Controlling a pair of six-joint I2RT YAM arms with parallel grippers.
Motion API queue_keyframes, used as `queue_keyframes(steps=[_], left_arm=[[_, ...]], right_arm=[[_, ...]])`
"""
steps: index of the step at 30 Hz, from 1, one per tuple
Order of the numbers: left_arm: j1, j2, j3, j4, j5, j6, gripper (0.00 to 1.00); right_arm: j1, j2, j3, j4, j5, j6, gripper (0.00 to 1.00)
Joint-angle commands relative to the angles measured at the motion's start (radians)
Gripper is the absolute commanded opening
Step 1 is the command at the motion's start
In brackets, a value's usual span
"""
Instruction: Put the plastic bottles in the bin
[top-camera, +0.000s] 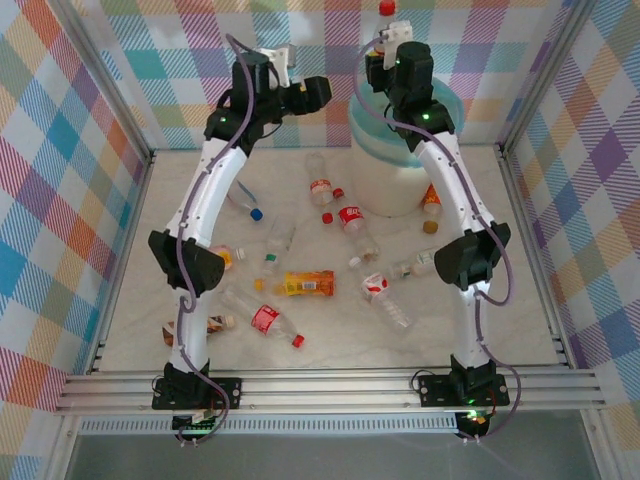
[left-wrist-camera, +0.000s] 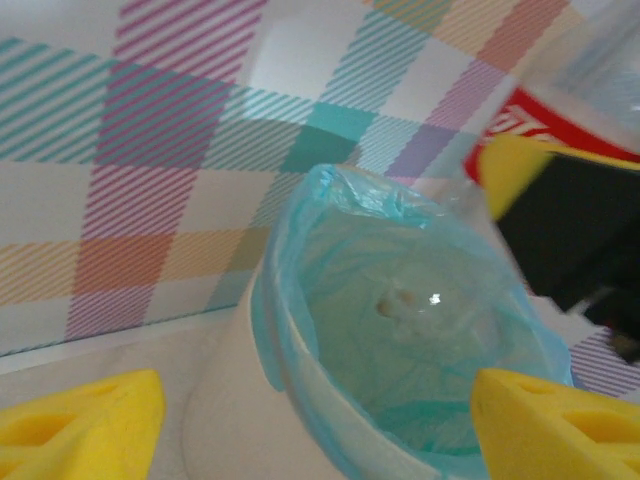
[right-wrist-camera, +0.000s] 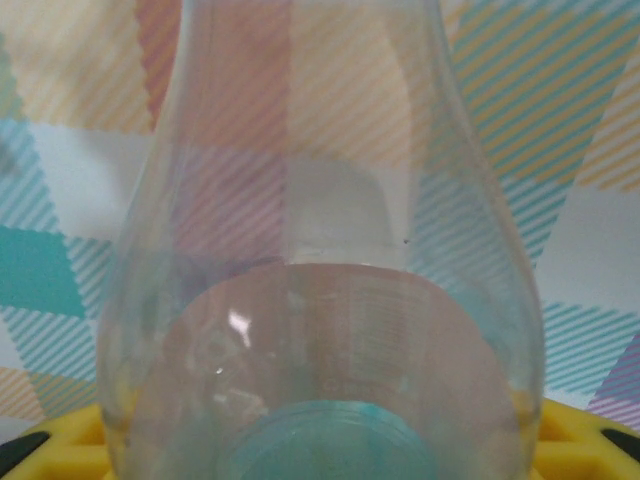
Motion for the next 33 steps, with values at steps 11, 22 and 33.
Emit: queue_keyframes(steps=[11, 22, 33], left_arm=[[-0.011, 0.125, 0.07, -0.023, 0.053, 0.012, 0.81], [-0.011, 0.137, 0.07, -0.043, 0.032, -0.007, 0.82], [-0.011, 0.076, 0.07, -0.161, -0.029, -0.007, 0.82]], right_arm=[[-0.024, 0.076, -0.074, 0.049, -0.072, 0.127, 0.6], [-0.025, 0.05, -0.091, 0.045, -0.104, 0.143, 0.77], [-0.024, 0.036, 0.012, -0.066, -0.172, 0.186, 0.77]])
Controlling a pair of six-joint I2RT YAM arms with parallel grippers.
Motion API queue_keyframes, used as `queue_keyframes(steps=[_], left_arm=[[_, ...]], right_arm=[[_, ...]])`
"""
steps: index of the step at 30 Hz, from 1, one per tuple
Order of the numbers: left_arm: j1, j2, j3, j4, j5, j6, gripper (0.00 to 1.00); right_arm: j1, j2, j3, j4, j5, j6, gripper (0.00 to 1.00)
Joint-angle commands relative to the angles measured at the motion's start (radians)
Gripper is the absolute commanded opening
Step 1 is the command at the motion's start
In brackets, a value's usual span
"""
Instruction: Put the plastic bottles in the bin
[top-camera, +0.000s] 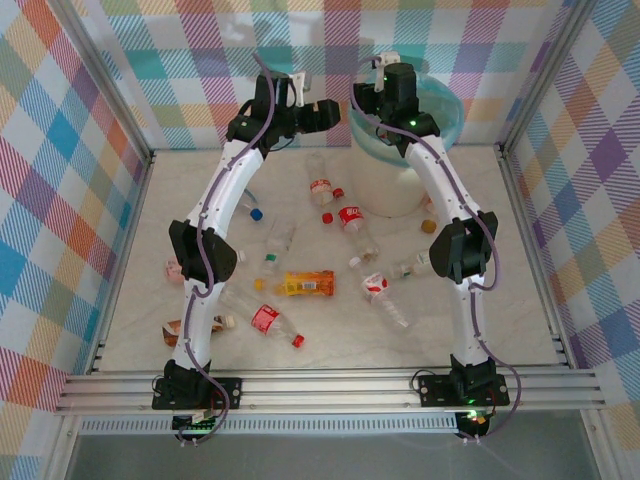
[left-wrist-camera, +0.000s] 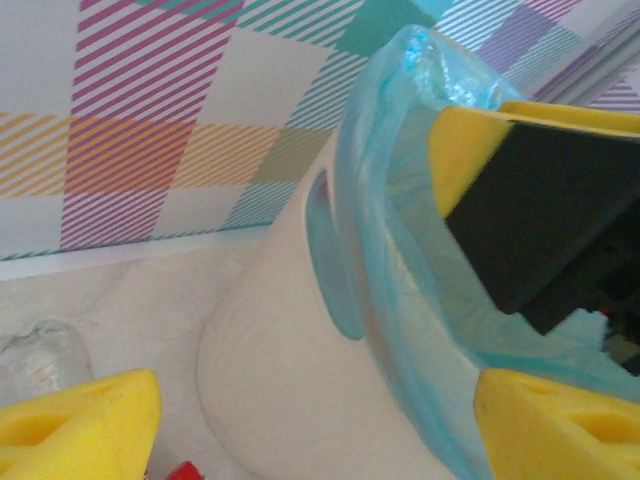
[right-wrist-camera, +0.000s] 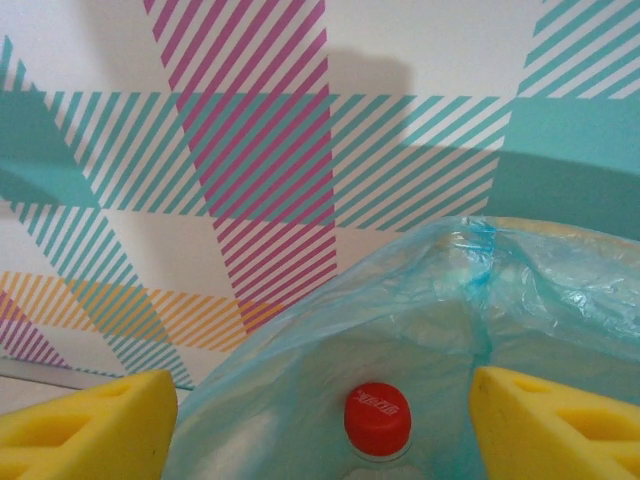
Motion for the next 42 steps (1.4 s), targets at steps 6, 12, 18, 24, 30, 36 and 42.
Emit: queue_keyframes(steps=[6, 12, 18, 24, 30, 36, 42], left_arm=[[-0.006, -0.125, 0.03, -0.224, -0.08, 0.028, 0.82], [-0.006, -0.25, -0.045, -0.419, -0.138, 0.18, 0.83], [-0.004, -0.566, -0.465, -0.468, -0.254, 0.149, 0.84], [-0.01, -0.969, -0.975, -0.431, -0.386, 0.52, 0.88], [-0.027, -1.375, -1.364, -0.402, -0.229, 1.155, 0.96], [-0.033, -1.434, -1.537, -0.508, -0.184, 1.539, 0.96], [-0.039, -1.348, -1.6, -0.491, -0.214, 1.634, 0.93]], right_arm=[[0.003, -0.097, 0.1, -0.092, -0.123, 0.072, 0.77], [0.045, -0.181, 0.101, -0.196, -0.208, 0.061, 0.77], [0.15, -0.268, 0.054, -0.347, -0.253, -0.022, 0.77], [0.266, -0.432, -0.281, -0.345, -0.383, -0.1, 0.75], [0.308, -0.653, -0.699, -0.184, -0.418, -0.039, 0.72], [0.339, -0.815, -0.903, -0.198, -0.445, 0.022, 0.7], [0.379, -0.95, -1.048, -0.248, -0.435, 0.07, 0.69]])
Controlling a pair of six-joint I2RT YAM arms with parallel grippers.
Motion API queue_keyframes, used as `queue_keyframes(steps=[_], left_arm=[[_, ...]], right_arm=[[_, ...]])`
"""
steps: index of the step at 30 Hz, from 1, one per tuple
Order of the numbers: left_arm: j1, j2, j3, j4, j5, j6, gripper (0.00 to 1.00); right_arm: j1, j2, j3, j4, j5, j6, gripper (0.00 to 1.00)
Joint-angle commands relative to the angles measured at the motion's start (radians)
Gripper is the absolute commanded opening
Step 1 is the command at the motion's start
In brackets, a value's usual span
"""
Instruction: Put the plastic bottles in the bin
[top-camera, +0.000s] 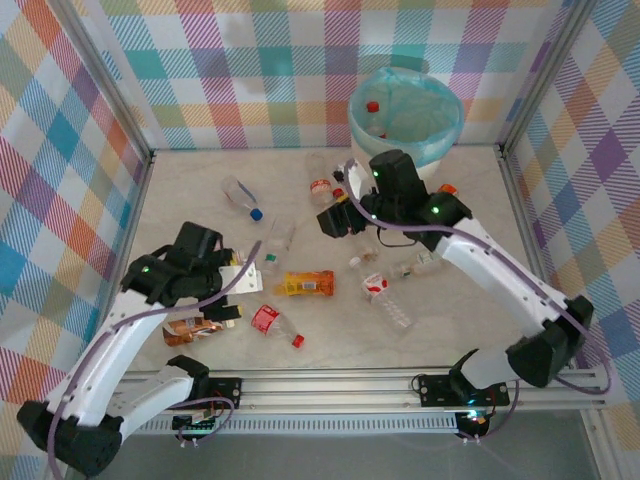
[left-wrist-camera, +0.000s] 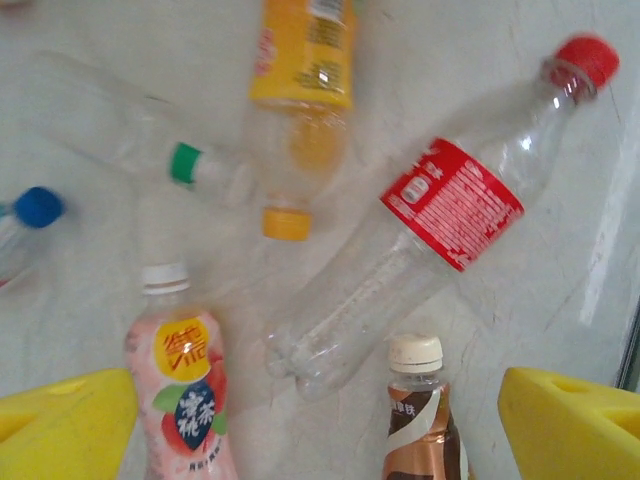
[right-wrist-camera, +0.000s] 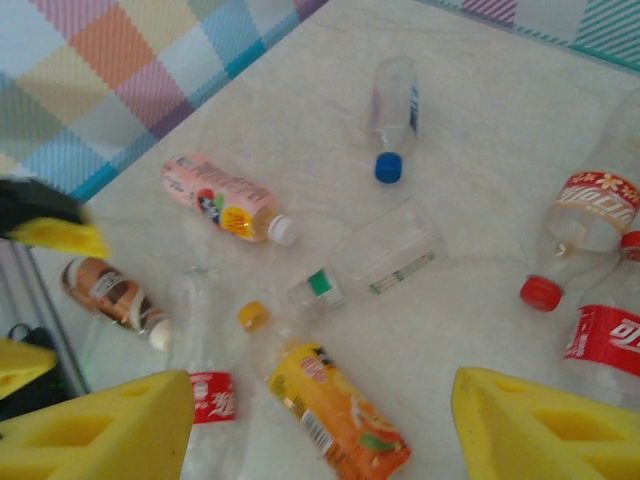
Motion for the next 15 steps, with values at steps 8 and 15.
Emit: queue_keyframes(steps=[8, 15], left_arm=[[-0.066, 0.105, -0.135, 0.101, -0.016, 0.167, 0.93], [-0.164, 0.191, -0.198, 0.228, -0.095, 0.171, 0.9]], right_arm=[[0.034, -0.159, -0.197, -0.004, -0.033, 0.109, 0.68], [0.035, -0.19, -0.236, -0.01, -0.013, 0.094, 0.69]])
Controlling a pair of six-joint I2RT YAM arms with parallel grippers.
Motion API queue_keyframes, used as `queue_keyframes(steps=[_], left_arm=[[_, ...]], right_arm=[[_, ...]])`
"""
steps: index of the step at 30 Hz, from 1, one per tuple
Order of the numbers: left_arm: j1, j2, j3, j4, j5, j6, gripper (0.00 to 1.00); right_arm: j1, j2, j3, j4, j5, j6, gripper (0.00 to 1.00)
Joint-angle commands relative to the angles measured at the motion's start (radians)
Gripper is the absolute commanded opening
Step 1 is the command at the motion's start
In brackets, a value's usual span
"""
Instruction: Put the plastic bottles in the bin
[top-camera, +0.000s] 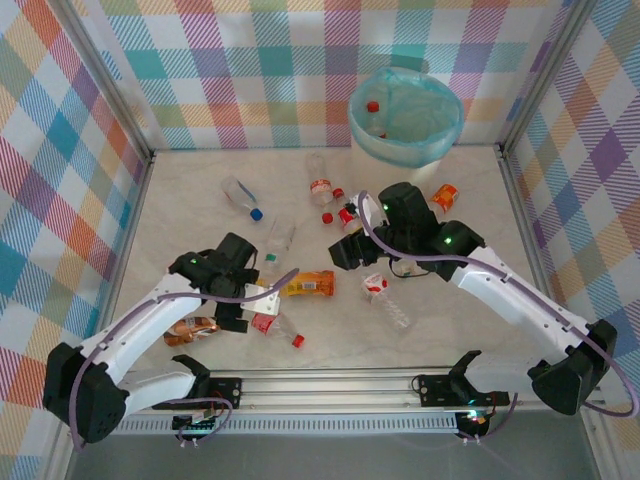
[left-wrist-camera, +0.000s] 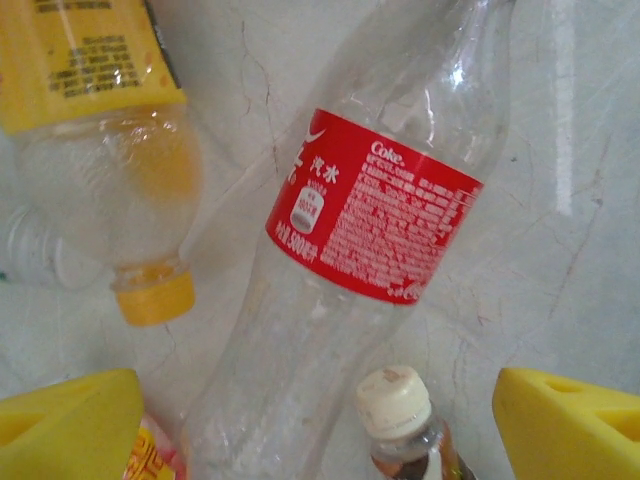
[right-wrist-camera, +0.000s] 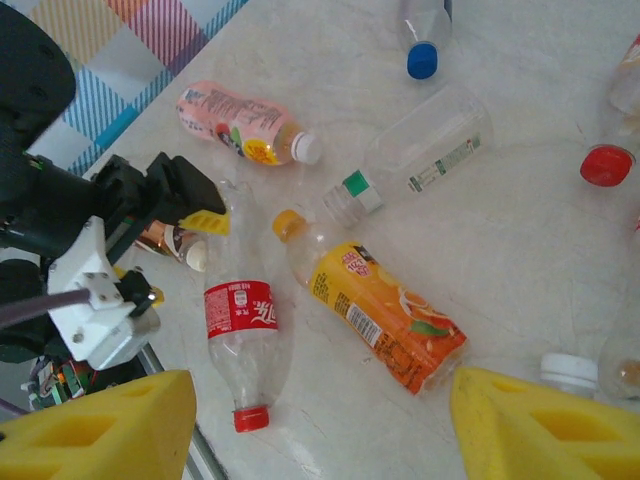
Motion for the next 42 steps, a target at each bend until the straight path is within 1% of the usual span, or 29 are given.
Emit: queue_keyframes(steps=[1, 4, 7, 12, 16, 21, 26, 31, 33, 39, 42], left_arm=[[-0.034, 0.026, -0.034, 0.082, -0.035, 0.037, 0.9], [-0.037, 0.06, -0.04, 0.096, -0.034, 0.051, 0.89], [-0.037, 0.094, -0.045, 0.09, -0.038, 0.074, 0.86], [-0.037, 0.126, -0.08, 0.143, -0.057, 0.097, 0.85], [-0.037, 0.147, -0.109, 0.176, -0.06, 0.128, 0.78], [-0.037, 0.161, -0.137, 0.213, -0.063, 0.143, 0.75], [-0.037, 0.173, -0.142, 0.21, -0.058, 0.144, 0.69], [-0.037, 0.187, -0.14, 0.207, -0.064, 0.151, 0.68], [-0.037, 0.19, -0.134, 0.202, -0.062, 0.146, 0.64], [-0.037, 0.174, -0.088, 0.135, -0.058, 0.136, 0.55], [-0.037, 0.14, -0.069, 0.1, -0.055, 0.132, 0.54]], right_arm=[[0.006, -0.043, -0.012, 0.001, 0.002, 0.007, 0.69], [0.006, -0.05, -0.021, -0.001, 0.009, 0.002, 0.69], [0.005, -0.058, -0.029, -0.003, 0.017, 0.001, 0.69], [0.005, -0.063, -0.043, -0.005, 0.037, -0.004, 0.7], [0.006, -0.065, -0.04, -0.014, 0.043, -0.005, 0.7], [0.006, -0.066, -0.043, -0.027, 0.062, -0.016, 0.71], [0.005, -0.062, -0.045, -0.034, 0.066, -0.016, 0.73], [0.005, -0.062, -0.051, -0.034, 0.068, -0.019, 0.73], [0.006, -0.063, -0.051, -0.038, 0.067, -0.02, 0.73], [0.005, -0.086, -0.049, -0.045, 0.085, -0.024, 0.73], [0.006, -0.097, -0.045, -0.045, 0.096, -0.027, 0.73]])
